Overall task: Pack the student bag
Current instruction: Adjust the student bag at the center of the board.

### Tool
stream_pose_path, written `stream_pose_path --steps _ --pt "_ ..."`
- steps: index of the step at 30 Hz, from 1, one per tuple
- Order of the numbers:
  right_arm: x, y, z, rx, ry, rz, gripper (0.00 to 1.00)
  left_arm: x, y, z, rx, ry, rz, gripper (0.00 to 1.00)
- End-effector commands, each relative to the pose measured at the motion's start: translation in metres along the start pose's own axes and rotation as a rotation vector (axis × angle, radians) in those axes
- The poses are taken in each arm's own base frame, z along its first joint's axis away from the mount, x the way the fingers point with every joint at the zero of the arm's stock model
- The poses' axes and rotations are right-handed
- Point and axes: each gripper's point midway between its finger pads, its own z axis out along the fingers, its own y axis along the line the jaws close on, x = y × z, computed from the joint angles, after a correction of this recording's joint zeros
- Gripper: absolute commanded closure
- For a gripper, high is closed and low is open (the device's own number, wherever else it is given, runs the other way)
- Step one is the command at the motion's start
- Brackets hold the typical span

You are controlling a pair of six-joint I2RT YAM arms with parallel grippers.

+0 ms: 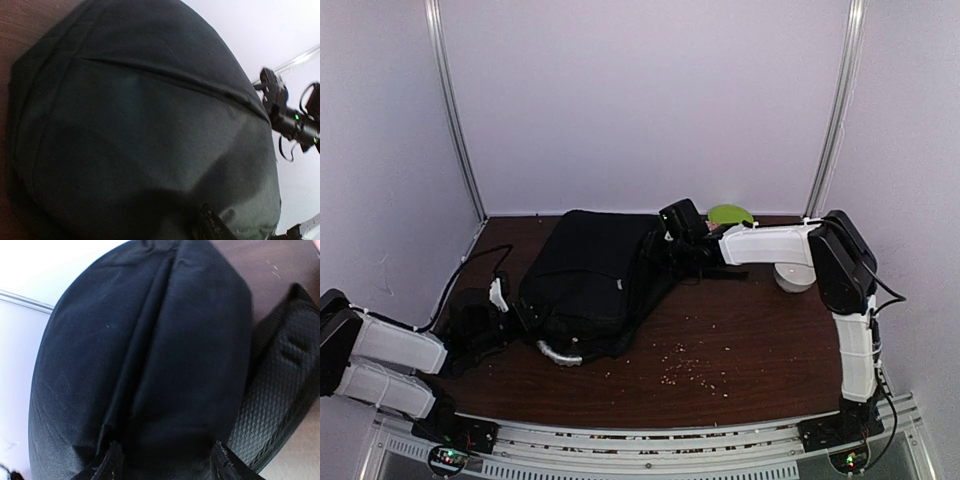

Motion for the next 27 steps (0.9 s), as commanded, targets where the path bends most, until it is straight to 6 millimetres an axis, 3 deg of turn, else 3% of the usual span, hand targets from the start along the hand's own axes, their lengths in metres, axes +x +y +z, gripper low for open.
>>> stream_pose_path --steps 1,5,8,13,15,19,21,24,27 --pt "0.047 0.062 0.011 -0.169 0.192 -0.126 0.40 0.024 -0.057 -0.008 0.131 0.072 0.083 0.57" --pt "0.045 0.073 0.016 -0.166 0.203 -0.186 0.40 0.030 -0.054 -0.020 0.095 0.074 0.079 0.56" --pt "0.037 0.075 0.002 -0.144 0.176 -0.227 0.41 0.026 -0.047 -0.027 0.035 0.075 0.106 0.48" --pt "0.009 0.077 -0.050 -0.050 0.050 -0.343 0.40 0.011 -0.038 -0.051 -0.061 0.044 0.153 0.33" --pt "-0.008 0.080 -0.080 -0.035 -0.030 -0.360 0.39 0.005 -0.035 -0.062 -0.093 0.027 0.163 0.24" --pt "-0.019 0.076 -0.119 -0.037 -0.130 -0.364 0.39 0.000 -0.026 -0.080 -0.145 0.007 0.179 0.16" --pt "-0.023 0.079 -0.138 -0.066 -0.197 -0.358 0.39 -0.013 -0.034 -0.089 -0.135 -0.036 0.175 0.14" --pt "-0.010 0.080 -0.163 -0.060 -0.270 -0.425 0.39 -0.018 -0.031 -0.095 -0.158 -0.059 0.183 0.12" --pt "0.027 0.084 -0.196 -0.033 -0.387 -0.555 0.40 -0.026 -0.031 -0.097 -0.186 -0.081 0.205 0.10"
